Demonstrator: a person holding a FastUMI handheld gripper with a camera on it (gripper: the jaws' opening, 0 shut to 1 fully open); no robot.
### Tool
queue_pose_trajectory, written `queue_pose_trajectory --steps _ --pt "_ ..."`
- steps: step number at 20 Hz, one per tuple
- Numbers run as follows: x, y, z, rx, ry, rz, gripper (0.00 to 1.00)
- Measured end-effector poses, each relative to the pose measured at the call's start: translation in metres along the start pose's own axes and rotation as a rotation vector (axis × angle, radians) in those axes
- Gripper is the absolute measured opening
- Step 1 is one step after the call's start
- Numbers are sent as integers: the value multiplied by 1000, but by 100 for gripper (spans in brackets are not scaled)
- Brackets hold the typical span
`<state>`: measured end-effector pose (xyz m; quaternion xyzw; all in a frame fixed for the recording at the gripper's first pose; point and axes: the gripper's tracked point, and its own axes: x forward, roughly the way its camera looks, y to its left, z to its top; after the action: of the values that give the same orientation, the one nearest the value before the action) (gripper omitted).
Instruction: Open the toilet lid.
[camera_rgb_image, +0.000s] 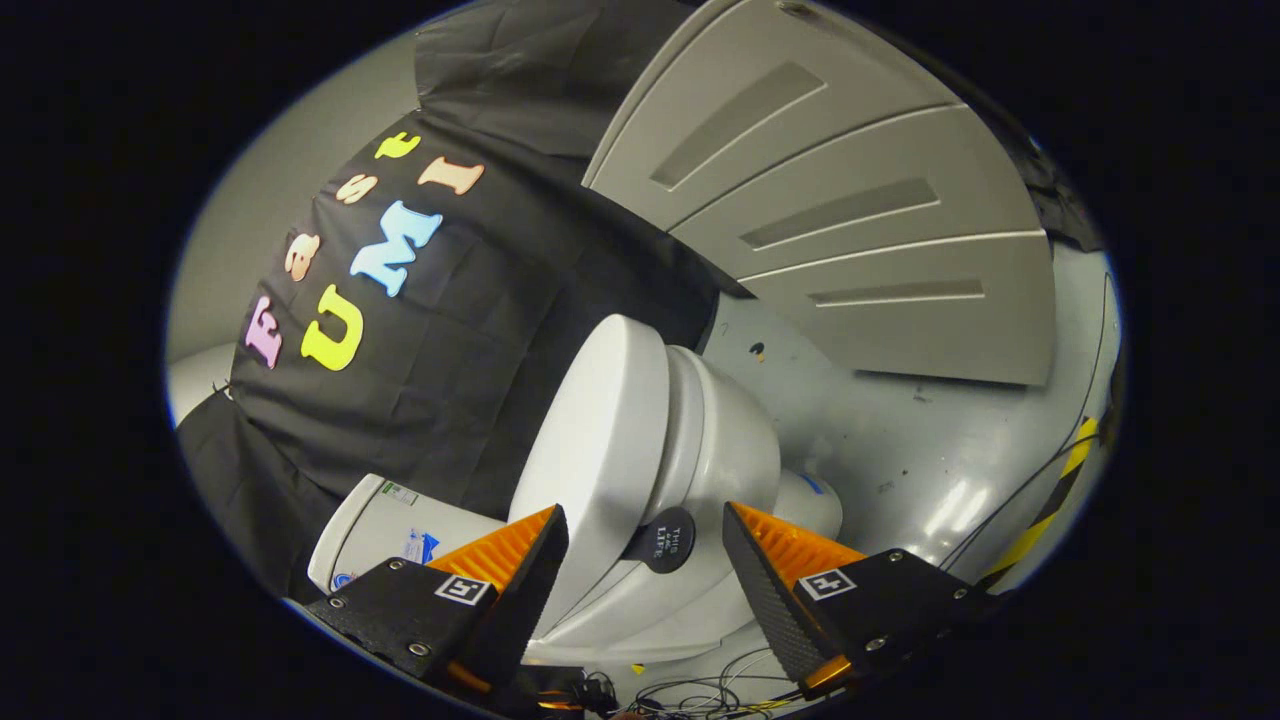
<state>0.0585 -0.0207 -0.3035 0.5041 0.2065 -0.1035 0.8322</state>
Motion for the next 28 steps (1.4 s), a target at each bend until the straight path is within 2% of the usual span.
queue_pose_trajectory --steps 2,4,10,11,12,13,14,16,19,28 --pt "6 -7 -7 16 39 -14 95" --pt "10 -9 -8 37 51 -5 89" --pt "18 -10 -8 88 67 -9 58" --pt "19 -8 -8 87 70 -1 49" --pt "21 -6 -9 83 76 5 45" --pt "22 -8 -9 75 80 -3 33" --pt "23 -10 -8 78 81 -4 28" --pt "19 -8 0 109 67 10 22" --pt "20 -4 2 187 56 37 2" --pt "19 -2 2 149 94 4 0"
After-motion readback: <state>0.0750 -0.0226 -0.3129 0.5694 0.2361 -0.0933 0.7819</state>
